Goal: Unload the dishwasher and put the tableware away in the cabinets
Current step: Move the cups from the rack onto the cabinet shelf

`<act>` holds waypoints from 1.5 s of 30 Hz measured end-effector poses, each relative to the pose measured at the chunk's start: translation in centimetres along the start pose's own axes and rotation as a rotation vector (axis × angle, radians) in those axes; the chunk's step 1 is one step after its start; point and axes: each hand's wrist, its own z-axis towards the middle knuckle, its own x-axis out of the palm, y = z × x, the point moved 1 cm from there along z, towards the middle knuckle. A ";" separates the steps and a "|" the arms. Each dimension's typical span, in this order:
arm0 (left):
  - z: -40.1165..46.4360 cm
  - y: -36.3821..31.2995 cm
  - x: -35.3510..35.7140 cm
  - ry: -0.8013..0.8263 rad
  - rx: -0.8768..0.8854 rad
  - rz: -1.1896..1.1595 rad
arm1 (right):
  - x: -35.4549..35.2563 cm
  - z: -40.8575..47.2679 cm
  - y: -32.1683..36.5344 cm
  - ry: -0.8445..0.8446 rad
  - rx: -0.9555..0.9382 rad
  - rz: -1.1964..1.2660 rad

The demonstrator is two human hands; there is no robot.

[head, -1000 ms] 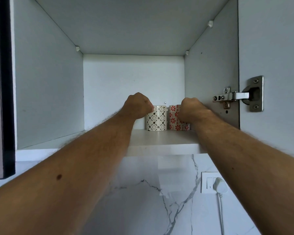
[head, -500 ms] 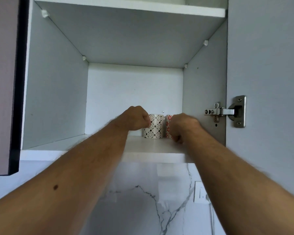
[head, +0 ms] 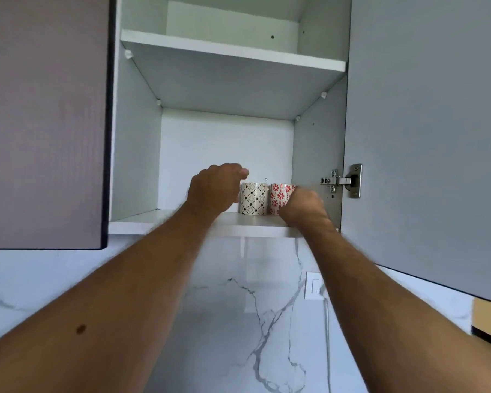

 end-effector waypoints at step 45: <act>-50.1 -30.0 3.0 0.203 0.537 -0.560 | -19.8 -58.8 -27.8 -0.061 0.552 -0.370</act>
